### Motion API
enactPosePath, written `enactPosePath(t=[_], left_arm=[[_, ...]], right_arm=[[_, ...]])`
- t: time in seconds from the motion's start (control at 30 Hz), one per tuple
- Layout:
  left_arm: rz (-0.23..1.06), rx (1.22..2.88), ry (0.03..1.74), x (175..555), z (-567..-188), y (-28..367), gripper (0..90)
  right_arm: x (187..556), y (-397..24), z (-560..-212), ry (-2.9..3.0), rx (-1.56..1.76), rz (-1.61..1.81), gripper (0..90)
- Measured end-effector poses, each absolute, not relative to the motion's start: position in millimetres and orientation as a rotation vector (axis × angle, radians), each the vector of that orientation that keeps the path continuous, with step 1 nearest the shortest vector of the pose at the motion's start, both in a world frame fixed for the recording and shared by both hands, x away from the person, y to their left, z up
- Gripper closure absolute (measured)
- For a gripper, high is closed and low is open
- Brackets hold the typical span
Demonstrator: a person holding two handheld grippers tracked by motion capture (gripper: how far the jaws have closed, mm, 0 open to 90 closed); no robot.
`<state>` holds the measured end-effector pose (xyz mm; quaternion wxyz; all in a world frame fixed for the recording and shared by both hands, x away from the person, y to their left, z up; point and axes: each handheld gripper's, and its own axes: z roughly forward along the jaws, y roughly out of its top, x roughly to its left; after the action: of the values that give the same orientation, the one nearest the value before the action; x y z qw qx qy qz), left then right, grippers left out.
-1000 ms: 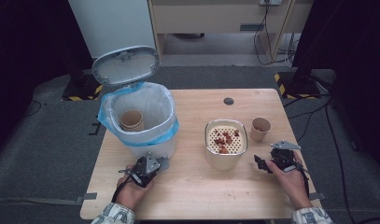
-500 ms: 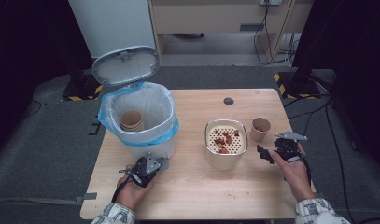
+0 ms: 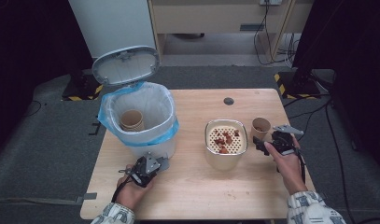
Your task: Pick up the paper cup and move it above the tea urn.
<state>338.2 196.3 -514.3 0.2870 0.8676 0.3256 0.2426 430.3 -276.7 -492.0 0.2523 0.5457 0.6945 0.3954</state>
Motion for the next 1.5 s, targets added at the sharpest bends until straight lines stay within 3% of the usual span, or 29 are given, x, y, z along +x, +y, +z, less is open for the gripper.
enactPosePath(t=[0.67, 1.5], left_arm=[[0.65, 2.321, 0.863, 338, -514, 196, 89.9], [0.651, 2.317, 0.864, 338, -515, 197, 89.9]], right_arm=[[473, -271, -518, 1.779, 1.493, 1.103, 11.0], [480, -271, -526, 1.748, 1.388, 1.166, 26.7]])
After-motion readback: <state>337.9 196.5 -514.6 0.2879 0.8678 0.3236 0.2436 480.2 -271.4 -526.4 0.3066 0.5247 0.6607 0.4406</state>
